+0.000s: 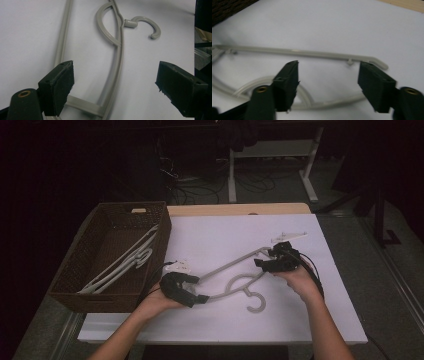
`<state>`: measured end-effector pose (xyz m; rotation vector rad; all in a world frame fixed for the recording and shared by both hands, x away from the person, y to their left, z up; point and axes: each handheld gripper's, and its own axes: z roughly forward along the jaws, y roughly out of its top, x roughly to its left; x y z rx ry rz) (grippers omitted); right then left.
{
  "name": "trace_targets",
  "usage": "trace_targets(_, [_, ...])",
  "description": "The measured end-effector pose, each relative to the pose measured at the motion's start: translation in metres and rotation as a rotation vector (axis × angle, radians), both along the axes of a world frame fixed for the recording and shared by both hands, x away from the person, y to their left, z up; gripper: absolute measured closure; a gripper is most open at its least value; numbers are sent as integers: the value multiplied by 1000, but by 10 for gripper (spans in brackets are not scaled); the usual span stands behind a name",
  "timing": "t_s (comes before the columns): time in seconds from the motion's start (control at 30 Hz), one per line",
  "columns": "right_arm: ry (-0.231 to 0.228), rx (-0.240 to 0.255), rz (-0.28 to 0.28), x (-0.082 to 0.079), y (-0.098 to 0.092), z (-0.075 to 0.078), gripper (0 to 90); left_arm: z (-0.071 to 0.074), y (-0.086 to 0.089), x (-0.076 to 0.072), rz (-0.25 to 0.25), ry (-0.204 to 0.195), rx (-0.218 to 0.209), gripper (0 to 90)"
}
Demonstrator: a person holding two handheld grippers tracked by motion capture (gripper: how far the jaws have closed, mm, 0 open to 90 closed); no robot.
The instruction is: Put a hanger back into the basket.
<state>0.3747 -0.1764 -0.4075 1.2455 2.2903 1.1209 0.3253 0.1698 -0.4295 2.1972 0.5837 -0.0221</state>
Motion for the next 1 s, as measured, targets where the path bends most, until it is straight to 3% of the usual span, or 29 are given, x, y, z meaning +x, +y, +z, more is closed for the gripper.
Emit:
trace_targets(0.27, [45,-52,-28,37,15,-4,641,1,-4,-3,-9,-2,-5,146])
trace_targets(0.43, [63,-111,-54,55,20,-13,844,0,-5,-3,-13,1,-5,146])
trace_targets(0.5, [70,-113,-69,60,20,-18,890,-1,-4,-2,-14,1,-4,146])
trace_targets(0.7, [97,-124,-83,73,20,-28,891,1,-3,-2,-13,-2,-16,147])
trace_targets(1.0, [119,-167,-82,79,26,-38,892,3,-1,-1,-12,-1,-26,155])
